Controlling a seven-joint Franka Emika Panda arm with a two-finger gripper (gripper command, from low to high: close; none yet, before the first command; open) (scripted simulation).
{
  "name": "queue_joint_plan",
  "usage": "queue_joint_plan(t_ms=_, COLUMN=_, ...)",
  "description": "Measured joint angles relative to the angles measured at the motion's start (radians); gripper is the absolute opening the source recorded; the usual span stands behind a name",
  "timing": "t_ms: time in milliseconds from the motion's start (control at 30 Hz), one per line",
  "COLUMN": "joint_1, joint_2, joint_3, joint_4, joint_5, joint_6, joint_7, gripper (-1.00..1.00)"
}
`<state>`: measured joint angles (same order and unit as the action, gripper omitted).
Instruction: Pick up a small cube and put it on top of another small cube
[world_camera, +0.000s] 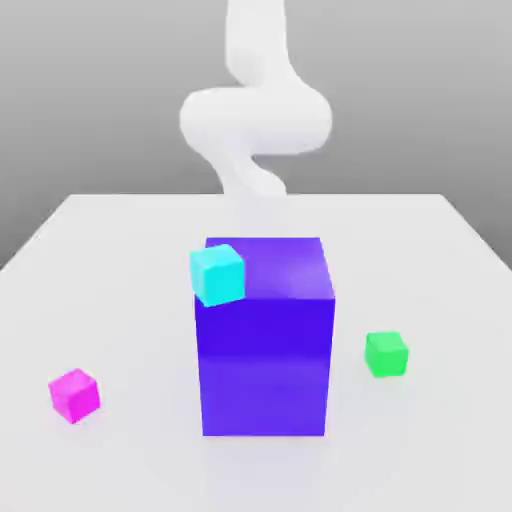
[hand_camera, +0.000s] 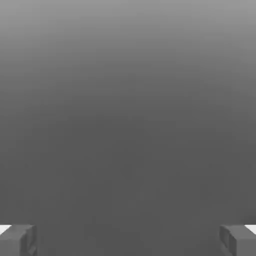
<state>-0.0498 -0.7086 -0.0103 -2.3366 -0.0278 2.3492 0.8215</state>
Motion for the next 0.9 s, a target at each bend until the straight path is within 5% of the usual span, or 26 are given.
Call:
queue_joint_plan(t_ms=500, joint_1=-0.238, joint_2=0.548, joint_3=-0.175, joint_4=-0.22, joint_5=-0.08, joint_6=0.297, joint_7=0.066, gripper=0.0)
queue_joint_plan(t_ms=700, joint_1=-0.347, joint_2=0.769, joint_3=-0.223, joint_4=-0.309, joint_5=0.044, joint_6=0.418, joint_7=-0.02, gripper=0.0)
queue_joint_plan(t_ms=900, joint_1=-0.451, joint_2=0.988, joint_3=-0.124, joint_4=-0.308, joint_5=0.198, joint_6=0.57, joint_7=-0.131, gripper=0.0)
